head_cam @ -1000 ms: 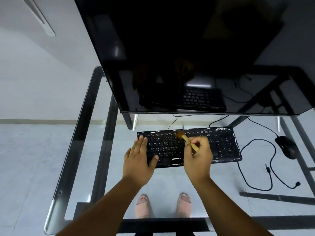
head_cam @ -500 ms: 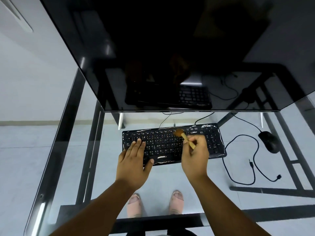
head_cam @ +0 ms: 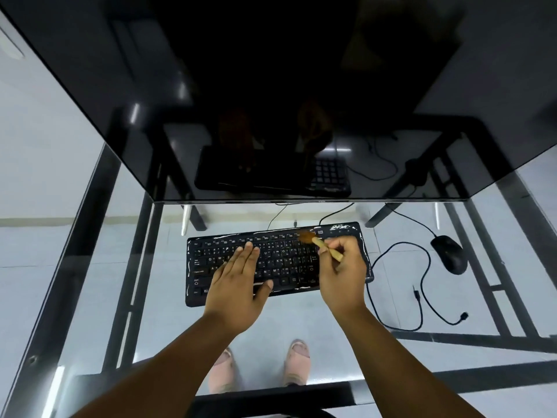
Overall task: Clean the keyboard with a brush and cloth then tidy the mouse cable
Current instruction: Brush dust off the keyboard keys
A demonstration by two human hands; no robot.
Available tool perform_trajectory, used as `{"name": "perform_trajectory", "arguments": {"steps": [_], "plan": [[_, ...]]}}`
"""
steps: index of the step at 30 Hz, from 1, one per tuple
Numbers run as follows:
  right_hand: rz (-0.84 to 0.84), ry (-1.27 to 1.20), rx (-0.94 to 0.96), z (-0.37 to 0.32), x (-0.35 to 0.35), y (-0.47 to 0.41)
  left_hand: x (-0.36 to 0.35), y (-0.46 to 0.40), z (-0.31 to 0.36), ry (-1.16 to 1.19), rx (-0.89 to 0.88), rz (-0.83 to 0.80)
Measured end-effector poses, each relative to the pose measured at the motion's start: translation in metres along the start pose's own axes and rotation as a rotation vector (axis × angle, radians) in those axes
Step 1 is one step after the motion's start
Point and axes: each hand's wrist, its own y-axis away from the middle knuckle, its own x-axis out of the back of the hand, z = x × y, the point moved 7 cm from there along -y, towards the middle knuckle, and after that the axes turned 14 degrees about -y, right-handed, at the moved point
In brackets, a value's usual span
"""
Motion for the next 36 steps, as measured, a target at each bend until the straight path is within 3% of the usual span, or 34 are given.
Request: {"name": "perform_trajectory", "arguments": {"steps": [3, 8, 12, 16, 21, 26, 31, 36], "plan": [[0.102, -0.032, 0.008, 0.002, 0.02, -0.007, 0.001, -0.004, 0.01, 0.036, -0.01, -0.017], [0.005, 0.029, -0.001, 0.004, 0.03, -0.021, 0.001, -0.01, 0.029, 0.063, -0.023, -0.042], [0.065, 0.023, 0.009, 0.004, 0.048, -0.028, 0.0, -0.014, 0.045, 0.076, -0.039, -0.038], [-0.083, 0.025, 0.005, 0.005, 0.048, -0.032, -0.002, -0.019, 0.054, 0.062, -0.046, -0.05], [-0.082, 0.043, 0.063, 0.007, 0.069, -0.043, 0.001, -0.022, 0.061, 0.058, -0.015, -0.063], [-0.29, 0.176, 0.102, 0.009, 0.068, -0.051, -0.003, -0.023, 0.063, 0.07, 0.0, -0.063], [-0.174, 0.105, 0.124, 0.002, 0.085, -0.056, -0.005, -0.023, 0.065, 0.069, 0.009, -0.061], [-0.222, 0.066, 0.039, 0.018, 0.077, -0.045, -0.007, -0.023, 0.064, 0.071, 0.024, -0.069]]}}
